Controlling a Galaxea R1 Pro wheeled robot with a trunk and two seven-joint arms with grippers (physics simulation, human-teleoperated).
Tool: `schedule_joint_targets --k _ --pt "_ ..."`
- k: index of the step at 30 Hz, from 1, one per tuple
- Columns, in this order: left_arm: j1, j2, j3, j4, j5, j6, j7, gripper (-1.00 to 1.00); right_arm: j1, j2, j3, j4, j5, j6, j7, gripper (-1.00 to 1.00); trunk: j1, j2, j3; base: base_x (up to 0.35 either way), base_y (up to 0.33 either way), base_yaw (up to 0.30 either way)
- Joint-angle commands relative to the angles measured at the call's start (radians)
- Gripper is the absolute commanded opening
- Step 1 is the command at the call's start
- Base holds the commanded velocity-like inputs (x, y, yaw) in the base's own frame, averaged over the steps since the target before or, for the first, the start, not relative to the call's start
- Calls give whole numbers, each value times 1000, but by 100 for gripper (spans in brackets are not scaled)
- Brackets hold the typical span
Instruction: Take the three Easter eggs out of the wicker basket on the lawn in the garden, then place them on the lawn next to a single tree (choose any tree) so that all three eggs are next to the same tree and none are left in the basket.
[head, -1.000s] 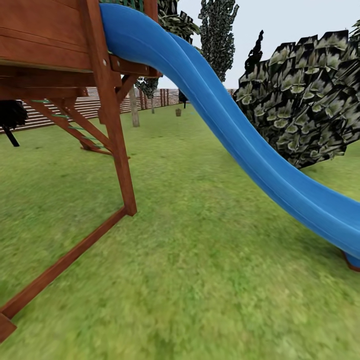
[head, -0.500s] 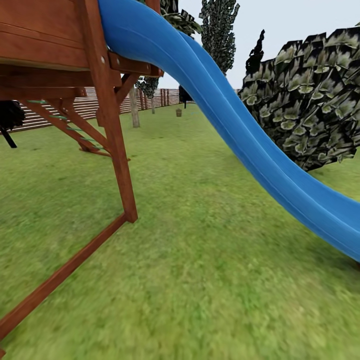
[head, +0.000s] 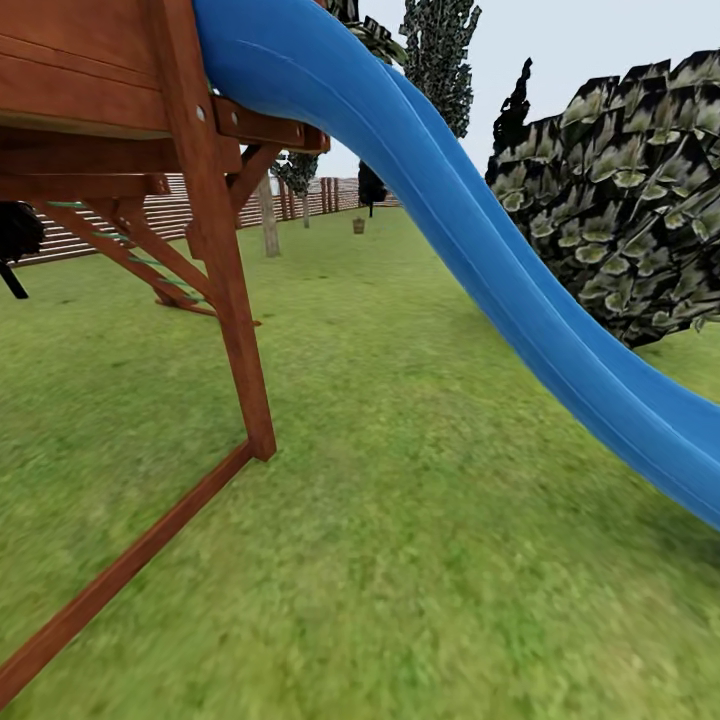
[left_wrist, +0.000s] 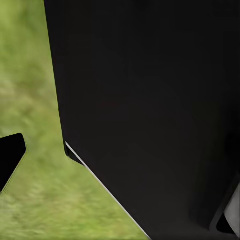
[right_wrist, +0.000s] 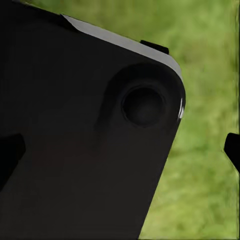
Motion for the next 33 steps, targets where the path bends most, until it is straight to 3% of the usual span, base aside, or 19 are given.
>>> schedule_joint_targets --k 1,17,26,33 --pt "0 0 0 0 0 -1 0 100 -1 1 8 0 -1 -3 -34 100 1 0 -1 318 87 0" --pt "0 -1 1 -2 1 -2 9 100 -1 -1 8 1 0 -14 -50 100 1 0 -1 318 87 -1" --pt "0 -2 1 -7 1 -2 9 100 -1 -2 7 1 -31 -19 -50 100 1 0 -1 318 87 -186" --pt "0 -1 1 -7 1 -2 9 100 -1 0 7 1 -34 -20 -50 100 1 0 -1 318 87 -29"
